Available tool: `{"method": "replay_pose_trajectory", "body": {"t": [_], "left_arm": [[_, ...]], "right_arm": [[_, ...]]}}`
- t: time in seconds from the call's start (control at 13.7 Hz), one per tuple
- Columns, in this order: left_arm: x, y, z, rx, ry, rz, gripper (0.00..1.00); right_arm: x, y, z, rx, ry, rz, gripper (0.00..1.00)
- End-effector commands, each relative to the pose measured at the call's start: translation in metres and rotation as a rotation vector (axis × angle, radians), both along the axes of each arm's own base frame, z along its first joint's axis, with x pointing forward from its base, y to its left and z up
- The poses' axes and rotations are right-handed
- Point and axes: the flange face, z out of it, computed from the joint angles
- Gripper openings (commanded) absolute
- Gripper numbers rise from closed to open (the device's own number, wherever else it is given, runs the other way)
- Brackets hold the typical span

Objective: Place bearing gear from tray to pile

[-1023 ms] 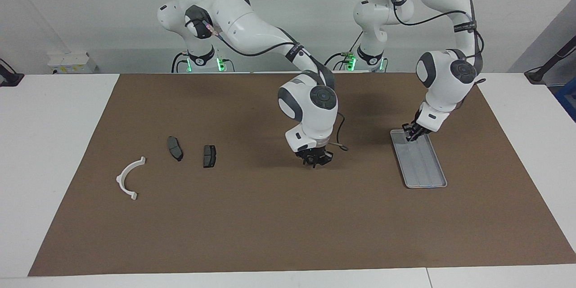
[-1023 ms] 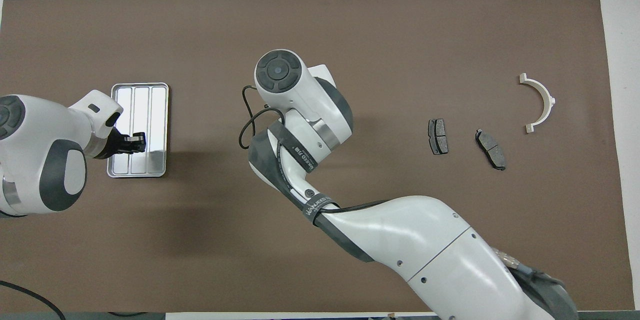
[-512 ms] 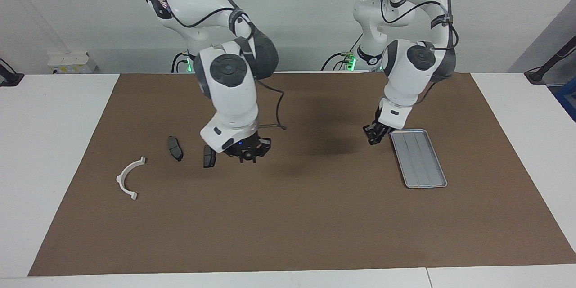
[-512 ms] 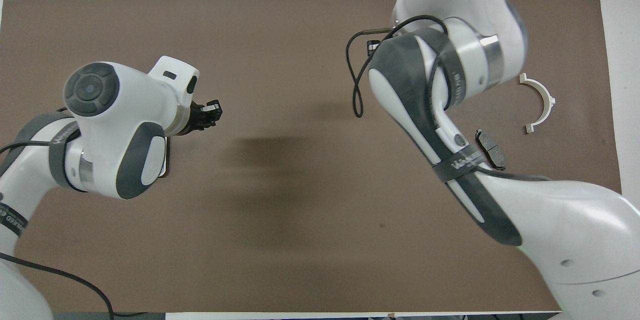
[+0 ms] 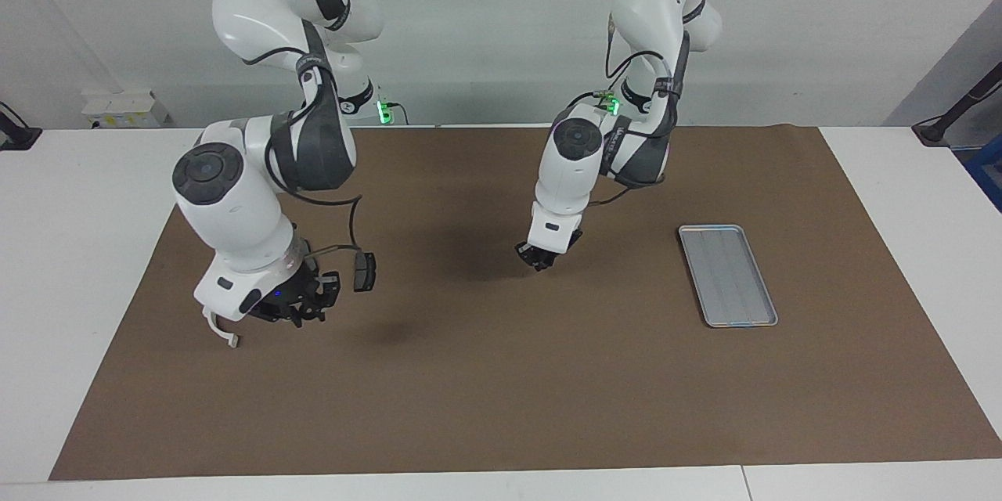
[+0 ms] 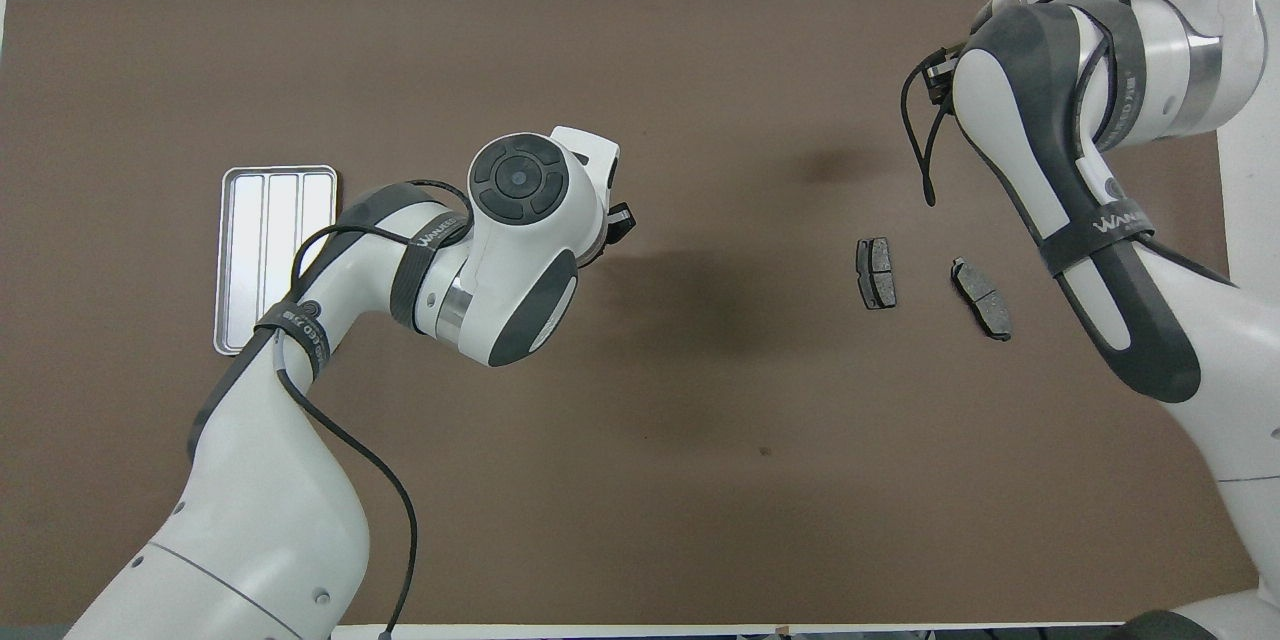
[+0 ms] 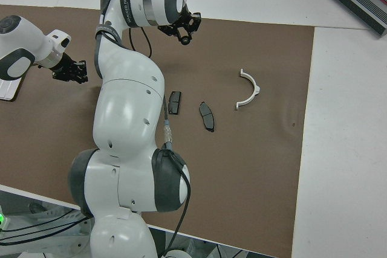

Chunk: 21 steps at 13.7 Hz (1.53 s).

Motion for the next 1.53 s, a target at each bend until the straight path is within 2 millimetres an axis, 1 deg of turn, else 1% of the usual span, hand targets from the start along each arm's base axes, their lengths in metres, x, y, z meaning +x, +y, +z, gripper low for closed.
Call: {"method": "replay_pose_trajectory", "body": {"t": [0.0, 0.15, 0.29, 0.37, 0.44, 0.51, 0.58, 0.73, 0.88, 0.95, 1.02, 1.1, 1.17, 1.24, 1.32, 1.39, 1.46], "left_arm": [[0.009, 0.005, -0.008, 0.021, -0.011, 0.014, 0.01], [0.006, 0.007, -0.014, 0.027, -0.004, 0.015, 0.02], [0.004, 0.007, -0.02, 0.023, -0.01, 0.02, 0.04], [0.0, 0.008, -0.029, 0.022, -0.011, 0.021, 0.05], [-0.003, 0.007, -0.032, 0.022, -0.011, 0.021, 0.06], [-0.003, 0.007, -0.032, 0.022, -0.011, 0.021, 0.08], [-0.003, 0.007, -0.032, 0.022, -0.01, 0.021, 0.14], [0.0, 0.006, -0.025, 0.036, -0.01, 0.011, 1.0], [0.008, 0.018, -0.007, 0.049, -0.03, 0.015, 1.0], [0.016, 0.039, 0.021, 0.051, -0.034, 0.041, 1.0], [0.018, 0.054, 0.044, 0.055, -0.032, 0.057, 1.0], [0.02, 0.081, 0.077, 0.055, -0.038, 0.084, 1.0], [0.021, 0.111, 0.107, 0.064, -0.03, 0.081, 1.0], [0.022, 0.151, 0.137, 0.079, -0.014, 0.037, 1.0], [0.022, 0.19, 0.16, 0.088, 0.004, -0.018, 1.0], [0.017, 0.22, 0.179, 0.093, 0.028, -0.068, 1.0], [0.007, 0.24, 0.2, 0.098, 0.045, -0.098, 1.0]], "right_arm": [[-0.005, -0.023, -0.053, -0.006, -0.043, 0.051, 0.0], [-0.003, -0.032, -0.082, -0.002, -0.056, 0.041, 0.0], [-0.001, -0.032, -0.098, -0.019, -0.061, 0.054, 0.0], [0.001, -0.032, -0.109, -0.02, -0.06, 0.056, 0.0], [0.002, -0.032, -0.118, -0.018, -0.071, 0.056, 0.0], [0.0, -0.03, -0.126, -0.017, -0.074, 0.063, 0.0], [-0.002, -0.03, -0.132, -0.017, -0.08, 0.064, 0.0], [-0.004, -0.031, -0.14, -0.017, -0.079, 0.065, 0.0], [-0.005, -0.031, -0.141, -0.017, -0.074, 0.065, 0.0], [-0.005, -0.031, -0.141, -0.017, -0.074, 0.064, 0.0], [-0.006, -0.031, -0.142, -0.017, -0.073, 0.064, 0.22], [-0.006, -0.03, -0.14, -0.016, -0.068, 0.054, 0.92], [-0.006, -0.026, -0.135, -0.014, -0.067, 0.039, 1.0], [-0.008, -0.018, -0.13, -0.013, -0.058, 0.006, 1.0], [-0.01, -0.01, -0.117, -0.016, -0.036, -0.033, 1.0], [-0.015, 0.013, -0.097, -0.02, -0.024, -0.056, 1.0], [-0.022, 0.036, -0.081, -0.022, -0.008, -0.098, 1.0]]}}
